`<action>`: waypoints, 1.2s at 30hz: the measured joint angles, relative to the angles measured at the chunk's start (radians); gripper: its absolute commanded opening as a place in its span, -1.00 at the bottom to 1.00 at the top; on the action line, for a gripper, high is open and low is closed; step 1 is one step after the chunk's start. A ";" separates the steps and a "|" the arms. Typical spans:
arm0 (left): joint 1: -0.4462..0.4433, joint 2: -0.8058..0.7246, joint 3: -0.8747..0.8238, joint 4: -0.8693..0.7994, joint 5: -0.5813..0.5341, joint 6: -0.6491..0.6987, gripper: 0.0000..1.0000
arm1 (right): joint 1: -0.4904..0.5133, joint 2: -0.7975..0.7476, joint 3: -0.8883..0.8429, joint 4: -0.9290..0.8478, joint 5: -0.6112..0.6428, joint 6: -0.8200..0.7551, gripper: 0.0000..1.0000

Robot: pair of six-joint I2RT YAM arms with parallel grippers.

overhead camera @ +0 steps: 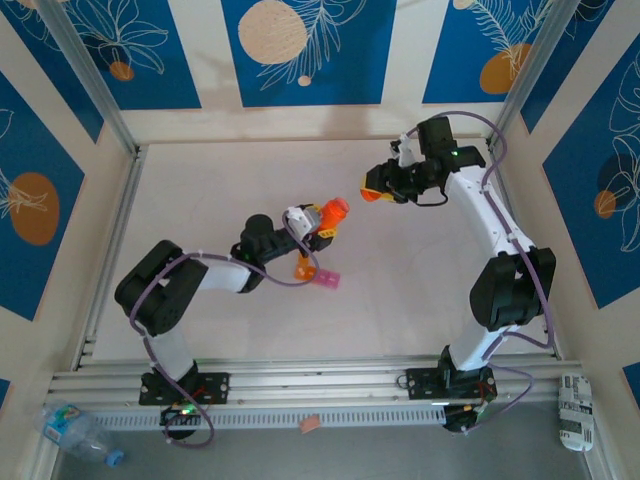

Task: Sort the pills into containers

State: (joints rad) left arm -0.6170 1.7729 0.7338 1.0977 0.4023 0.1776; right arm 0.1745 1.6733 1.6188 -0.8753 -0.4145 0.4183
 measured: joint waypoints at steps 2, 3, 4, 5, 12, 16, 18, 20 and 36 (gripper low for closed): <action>0.001 0.005 0.010 -0.013 0.010 0.013 -1.00 | 0.000 0.000 0.005 -0.010 -0.023 -0.014 -0.30; 0.001 0.008 0.014 -0.018 0.013 0.016 -1.00 | 0.000 0.000 0.006 -0.014 -0.033 -0.020 -0.30; 0.002 0.012 0.018 -0.021 0.016 0.017 -1.00 | 0.000 0.000 0.006 -0.021 -0.041 -0.027 -0.30; 0.003 0.016 0.021 -0.024 0.018 0.020 -1.00 | 0.000 0.000 0.006 -0.028 -0.048 -0.034 -0.30; 0.006 0.031 0.042 -0.045 0.032 0.035 -1.00 | 0.011 0.006 0.006 -0.057 -0.096 -0.071 -0.30; 0.006 0.031 0.049 -0.047 0.040 0.035 -1.00 | 0.031 0.023 0.006 -0.062 -0.114 -0.084 -0.30; 0.006 0.031 0.049 -0.048 0.043 0.036 -1.00 | 0.044 0.032 0.006 -0.063 -0.120 -0.090 -0.30; 0.007 0.031 0.049 -0.052 0.043 0.039 -1.00 | 0.057 0.040 0.006 -0.066 -0.126 -0.096 -0.30; 0.013 0.026 0.049 -0.110 0.086 0.050 -1.00 | 0.100 0.106 0.023 -0.109 -0.159 -0.143 -0.31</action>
State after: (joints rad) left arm -0.6041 1.7985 0.7830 0.9874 0.4885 0.2276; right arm 0.2741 1.7790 1.6421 -0.9844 -0.5739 0.2756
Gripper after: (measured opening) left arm 0.533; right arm 0.432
